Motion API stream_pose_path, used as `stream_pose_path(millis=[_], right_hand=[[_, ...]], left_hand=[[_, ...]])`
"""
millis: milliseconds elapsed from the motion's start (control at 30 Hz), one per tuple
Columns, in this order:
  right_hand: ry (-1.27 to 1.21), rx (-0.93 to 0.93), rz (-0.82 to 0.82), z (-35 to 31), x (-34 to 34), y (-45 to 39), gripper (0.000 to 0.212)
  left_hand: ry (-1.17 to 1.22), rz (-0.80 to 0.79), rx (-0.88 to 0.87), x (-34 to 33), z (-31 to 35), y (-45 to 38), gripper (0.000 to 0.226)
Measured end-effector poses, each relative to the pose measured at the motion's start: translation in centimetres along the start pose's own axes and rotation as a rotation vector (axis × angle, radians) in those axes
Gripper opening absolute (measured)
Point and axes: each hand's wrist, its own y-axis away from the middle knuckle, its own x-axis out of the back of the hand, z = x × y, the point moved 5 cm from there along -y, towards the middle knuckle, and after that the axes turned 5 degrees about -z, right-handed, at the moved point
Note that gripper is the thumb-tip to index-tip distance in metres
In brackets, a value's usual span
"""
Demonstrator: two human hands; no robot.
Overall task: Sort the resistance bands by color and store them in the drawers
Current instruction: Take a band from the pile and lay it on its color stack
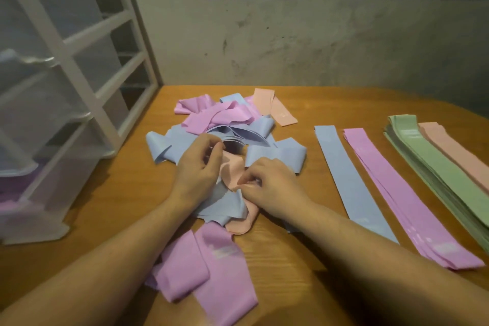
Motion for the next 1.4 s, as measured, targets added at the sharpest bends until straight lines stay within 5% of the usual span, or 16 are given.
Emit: stream_pose_path(millis=[100,300,433,667,900,1033,1133,1300,1400], right_hand=[[-0.116,0.004,0.095,0.3,-0.3,0.5,0.021],[-0.829,-0.048,0.287,1.3,0.9,2.0,0.011],[-0.961,-0.041,0.387,1.3,1.9,2.7,0.008],[-0.934,-0.051,0.510,1.8,2.6,3.5,0.013],[-0.889,0.059,0.604,1.9,2.9,3.9,0.036],[-0.896,0.091,0.648,1.8,3.5,4.3,0.042],[-0.886,0.067,0.701,1.8,3.9,4.8,0.044],[-0.865,0.064,0.736,1.4,4.1,5.1,0.041],[-0.837,0.046,0.742,1.5,4.1,5.1,0.036]], left_hand=[[-0.013,-0.009,0.005,-0.1,0.0,0.1,0.023],[-0.088,-0.015,-0.019,-0.1,0.5,0.4,0.022],[-0.164,-0.074,-0.060,-0.6,1.0,0.6,0.014],[-0.329,-0.189,-0.089,-0.9,2.4,-1.1,0.042],[-0.315,-0.620,-0.077,-3.9,4.1,-1.2,0.047],[-0.405,-0.653,-0.107,-5.0,5.0,-0.6,0.067],[-0.539,-0.608,-0.156,-5.6,5.7,-0.1,0.050],[-0.734,-0.657,0.039,-4.9,6.1,-0.4,0.036],[-0.529,-0.695,0.158,-4.0,6.3,-0.8,0.028]])
